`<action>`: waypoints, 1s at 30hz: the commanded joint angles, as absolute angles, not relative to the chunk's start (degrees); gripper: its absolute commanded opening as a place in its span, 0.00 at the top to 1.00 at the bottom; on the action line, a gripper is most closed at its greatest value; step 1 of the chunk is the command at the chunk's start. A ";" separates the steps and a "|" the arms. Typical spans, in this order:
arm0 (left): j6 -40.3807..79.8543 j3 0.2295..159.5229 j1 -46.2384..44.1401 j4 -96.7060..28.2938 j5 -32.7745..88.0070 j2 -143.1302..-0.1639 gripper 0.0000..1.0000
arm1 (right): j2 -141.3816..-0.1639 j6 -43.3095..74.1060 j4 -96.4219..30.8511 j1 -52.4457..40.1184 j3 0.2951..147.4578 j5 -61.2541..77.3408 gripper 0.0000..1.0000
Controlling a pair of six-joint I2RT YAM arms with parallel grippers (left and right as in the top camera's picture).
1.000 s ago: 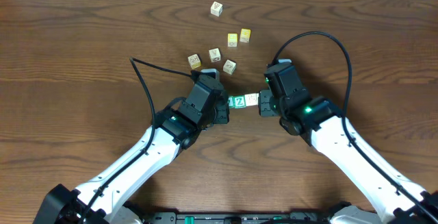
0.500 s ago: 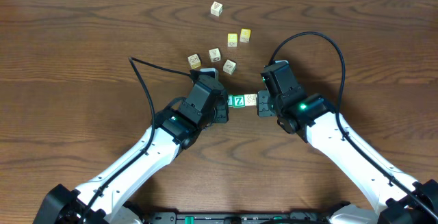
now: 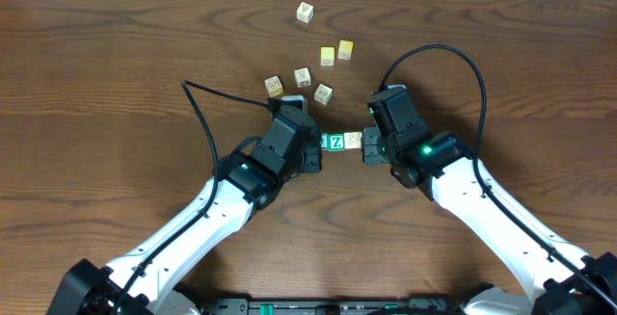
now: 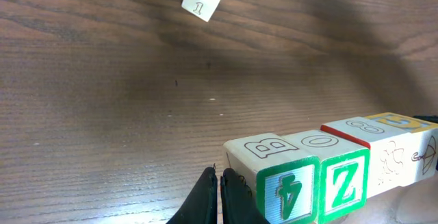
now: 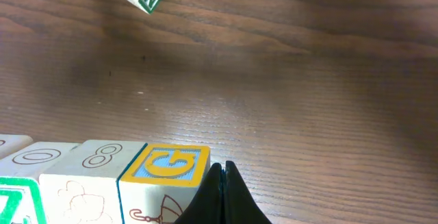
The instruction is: Lift 4 blocks
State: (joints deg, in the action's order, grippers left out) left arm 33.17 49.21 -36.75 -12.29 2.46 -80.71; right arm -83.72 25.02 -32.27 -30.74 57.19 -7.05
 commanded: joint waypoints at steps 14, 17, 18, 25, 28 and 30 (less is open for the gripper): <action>33.28 53.54 -41.12 -8.69 15.99 -80.49 0.93 | -84.03 26.83 -28.95 -36.10 58.89 13.87 0.99; 33.28 53.54 -41.12 -8.69 15.99 -80.49 0.93 | -84.03 27.83 -28.84 -36.10 58.89 14.31 0.99; 33.28 53.54 -41.12 -8.69 15.99 -80.49 0.93 | -84.03 27.86 -28.69 -36.10 58.89 14.72 0.99; 33.28 53.54 -41.12 -8.69 16.01 -80.49 0.93 | -84.03 29.15 -28.05 -36.10 58.89 15.99 0.99; 33.26 53.54 -41.12 -8.67 15.99 -80.49 0.93 | -84.03 29.15 -28.03 -36.10 58.89 16.16 0.99; 33.26 53.54 -41.12 -8.67 16.01 -80.49 0.93 | -84.03 29.21 -28.03 -36.10 58.89 16.16 0.99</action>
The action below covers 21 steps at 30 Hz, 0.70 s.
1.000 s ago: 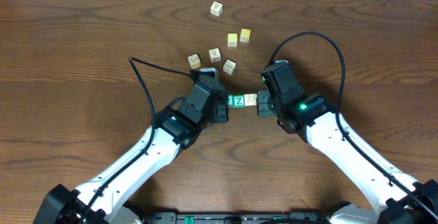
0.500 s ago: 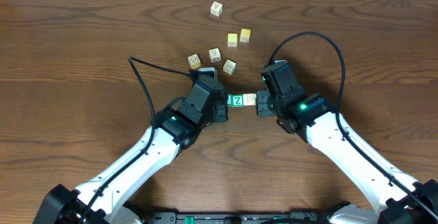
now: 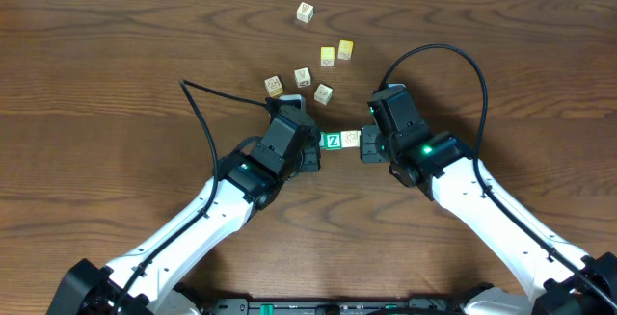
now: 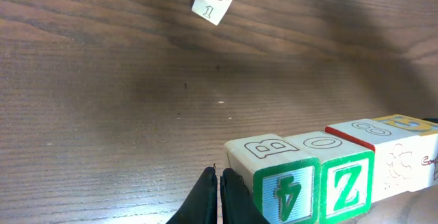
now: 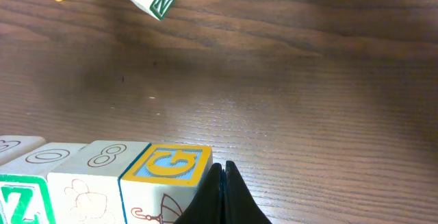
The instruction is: Lift 4 blocks
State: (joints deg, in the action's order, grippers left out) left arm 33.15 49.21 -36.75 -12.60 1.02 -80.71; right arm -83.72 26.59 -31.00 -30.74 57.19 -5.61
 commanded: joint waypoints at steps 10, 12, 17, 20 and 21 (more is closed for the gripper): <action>33.26 53.54 -41.12 -8.67 15.84 -80.51 0.93 | -84.03 29.56 -28.05 -36.10 58.89 16.14 0.99; 33.26 53.54 -41.12 -8.64 15.81 -80.55 0.93 | -84.03 29.52 -28.05 -36.10 58.89 16.12 0.99; 33.30 53.54 -41.12 -8.64 15.84 -81.52 0.92 | -84.03 29.52 -28.05 -36.10 58.87 16.12 0.99; 33.30 53.54 -41.12 -8.58 15.84 -81.78 0.93 | -84.09 29.54 -28.08 -36.10 58.87 15.88 0.99; 33.28 53.54 -41.12 -8.49 15.84 -81.80 0.93 | -84.25 29.54 -28.05 -36.10 58.87 15.68 0.99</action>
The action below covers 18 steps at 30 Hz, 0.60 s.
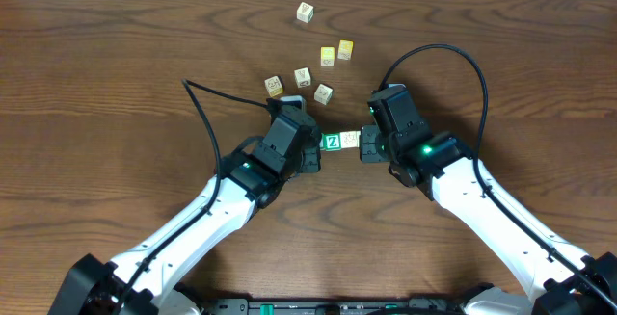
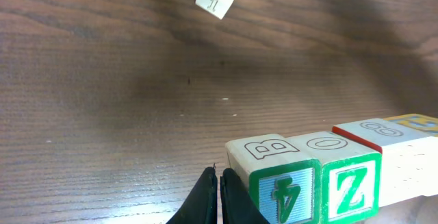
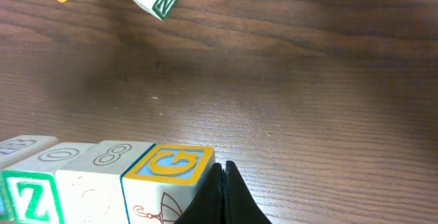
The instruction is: Lift 4 blocks
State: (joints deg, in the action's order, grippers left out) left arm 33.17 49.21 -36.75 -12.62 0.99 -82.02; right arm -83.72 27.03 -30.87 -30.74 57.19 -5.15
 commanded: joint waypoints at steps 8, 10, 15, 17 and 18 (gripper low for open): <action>33.28 53.54 -41.12 -8.43 15.84 -81.93 0.93 | -87.02 29.54 -27.97 -36.10 58.87 16.03 0.99; 33.28 53.54 -41.12 -8.40 15.81 -82.00 0.93 | -87.42 29.54 -27.97 -36.10 58.87 16.16 0.99; 33.28 53.54 -41.12 -8.40 15.79 -82.00 0.93 | -87.74 29.54 -27.40 -36.10 58.87 16.16 0.99; 33.28 53.54 -41.12 -8.40 15.79 -82.02 0.93 | -87.77 29.52 -27.20 -36.10 58.87 16.16 0.99; 33.28 53.54 -41.12 -8.38 15.79 -82.06 0.93 | -87.77 29.52 -27.18 -36.10 58.87 16.16 0.99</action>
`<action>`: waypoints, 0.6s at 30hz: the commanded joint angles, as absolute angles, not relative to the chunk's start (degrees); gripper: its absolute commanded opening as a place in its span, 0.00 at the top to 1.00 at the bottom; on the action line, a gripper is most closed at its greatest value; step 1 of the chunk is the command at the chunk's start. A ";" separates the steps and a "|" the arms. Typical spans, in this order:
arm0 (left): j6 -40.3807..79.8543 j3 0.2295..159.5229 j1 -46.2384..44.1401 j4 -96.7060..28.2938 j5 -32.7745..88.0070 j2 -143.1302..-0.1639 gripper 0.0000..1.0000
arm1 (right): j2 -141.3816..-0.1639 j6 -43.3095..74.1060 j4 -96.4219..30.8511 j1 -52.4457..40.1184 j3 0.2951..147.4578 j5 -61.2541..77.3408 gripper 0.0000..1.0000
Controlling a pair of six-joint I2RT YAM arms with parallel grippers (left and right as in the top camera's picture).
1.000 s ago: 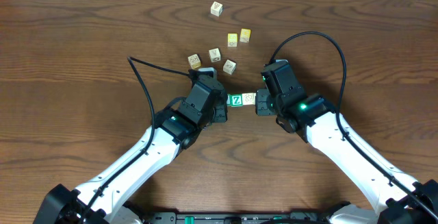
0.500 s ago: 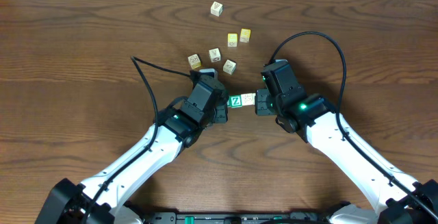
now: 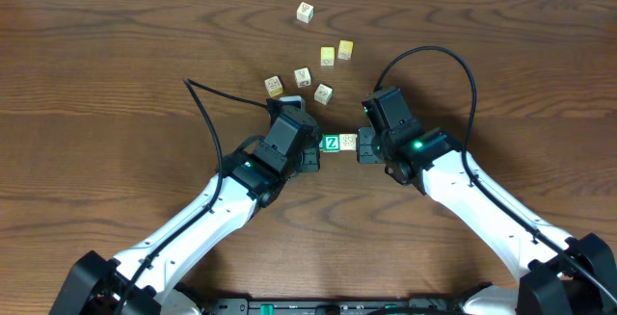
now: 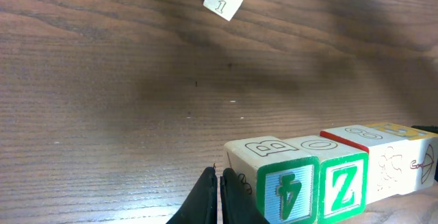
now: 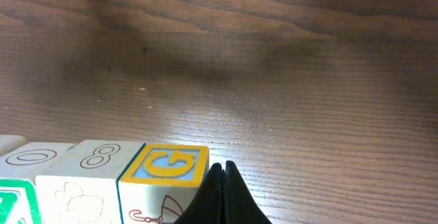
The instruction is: Lift 4 blocks
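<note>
Four lettered wooden blocks form one row (image 3: 337,143) between my two grippers. From left to right they are the B/4 block (image 4: 274,166), the O/Z block (image 4: 335,162), the 8 block (image 4: 373,155) and the yellow G block (image 5: 164,172). My left gripper (image 4: 220,183) is shut, its tips pressed against the B/4 end. My right gripper (image 5: 222,176) is shut against the G end. The row seems to hang just off the wood, with its shadow on the table beyond it.
Several loose blocks lie beyond the row: one far back (image 3: 305,12), two yellow ones (image 3: 328,55) (image 3: 345,49), and three nearer (image 3: 274,86) (image 3: 302,77) (image 3: 323,92). The "1" block and a green N block show at the wrist views' top edges.
Both grippers and the squeezed row have shifted slightly left and away. The loose N block now sits at the very top of the right wrist view. Both grippers remain shut.
At every earlier moment both grippers were shut and pressed on the two ends of the four-block row. Over these moments the row has stayed clamped between them. Only small shifts show against the loose blocks behind.
</note>
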State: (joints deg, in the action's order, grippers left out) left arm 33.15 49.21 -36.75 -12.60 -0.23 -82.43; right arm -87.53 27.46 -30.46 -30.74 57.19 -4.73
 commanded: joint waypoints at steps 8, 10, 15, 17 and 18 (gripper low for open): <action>33.74 53.54 -41.23 -7.90 16.05 -83.13 0.92 | -87.77 29.54 -26.76 -36.10 58.87 17.02 0.99; 33.74 53.54 -41.43 -7.68 16.08 -83.13 0.93 | -87.77 29.54 -26.57 -36.10 58.87 16.99 0.99; 33.74 53.54 -42.00 -7.55 16.05 -83.22 0.93 | -87.77 29.52 -26.44 -36.10 58.87 16.99 0.99; 33.71 53.54 -42.00 -7.53 16.05 -83.26 0.93 | -87.77 29.52 -26.44 -36.10 58.87 16.99 0.99; 33.71 53.54 -41.98 -7.55 16.05 -83.29 0.93 | -87.77 29.52 -26.44 -36.10 58.87 16.99 0.99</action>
State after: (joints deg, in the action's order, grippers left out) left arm 33.17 49.21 -36.75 -11.97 -0.71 -83.26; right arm -87.53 27.64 -29.76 -30.74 57.19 -4.71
